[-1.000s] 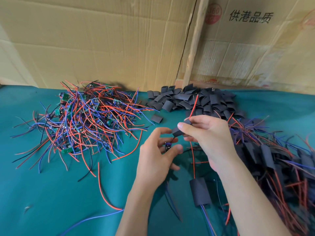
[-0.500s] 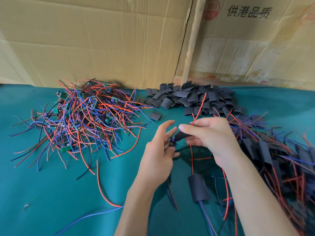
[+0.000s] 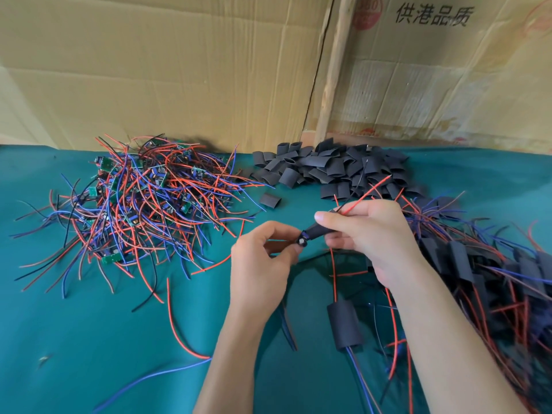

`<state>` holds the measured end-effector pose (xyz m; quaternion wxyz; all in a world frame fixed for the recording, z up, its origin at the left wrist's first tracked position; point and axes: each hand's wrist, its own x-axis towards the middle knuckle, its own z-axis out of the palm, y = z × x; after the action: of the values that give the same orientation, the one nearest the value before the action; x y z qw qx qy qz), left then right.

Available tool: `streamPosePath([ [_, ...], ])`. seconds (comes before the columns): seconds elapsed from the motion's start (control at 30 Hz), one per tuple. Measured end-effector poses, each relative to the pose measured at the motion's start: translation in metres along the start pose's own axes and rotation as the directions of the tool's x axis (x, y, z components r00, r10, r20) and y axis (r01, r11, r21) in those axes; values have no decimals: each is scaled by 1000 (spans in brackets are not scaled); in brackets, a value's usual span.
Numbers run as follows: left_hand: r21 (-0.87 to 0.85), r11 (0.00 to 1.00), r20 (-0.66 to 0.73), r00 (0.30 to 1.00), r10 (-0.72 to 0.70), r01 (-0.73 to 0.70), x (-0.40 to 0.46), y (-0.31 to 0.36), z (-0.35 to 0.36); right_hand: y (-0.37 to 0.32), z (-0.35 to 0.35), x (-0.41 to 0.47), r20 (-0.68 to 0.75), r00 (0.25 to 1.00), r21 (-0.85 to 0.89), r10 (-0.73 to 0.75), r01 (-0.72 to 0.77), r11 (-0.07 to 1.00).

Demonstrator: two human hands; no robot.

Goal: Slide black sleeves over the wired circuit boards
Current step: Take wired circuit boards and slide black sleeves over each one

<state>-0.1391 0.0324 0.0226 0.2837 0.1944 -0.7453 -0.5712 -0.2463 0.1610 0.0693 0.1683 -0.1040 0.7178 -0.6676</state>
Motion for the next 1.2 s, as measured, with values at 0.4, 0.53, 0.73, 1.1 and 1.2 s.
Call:
streamPosePath([
  [0.4,-128,992,48,999,13,-7,2,-1,-3,-1,-5,0,35,999,34,23,-24,999],
  [0.53,-132,991,27,1000,2,2,3,-2,-4,-5,-6,-1,74,997,-2,19,-19,1000],
  [0.73,-72,997,32,999,2,0,2,-3,-4,-7,-8,-2,112,993,-8,46,-45,999],
  [1.1,-33,999,11,1000,26,-25,2,-2,-4,-8,-12,-3,126,989,-25,71,-68,997],
  [1.2,-44,999,19,999,28,-27,2,1,-3,-9,-12,-3,132,990,-31,58,-55,998],
])
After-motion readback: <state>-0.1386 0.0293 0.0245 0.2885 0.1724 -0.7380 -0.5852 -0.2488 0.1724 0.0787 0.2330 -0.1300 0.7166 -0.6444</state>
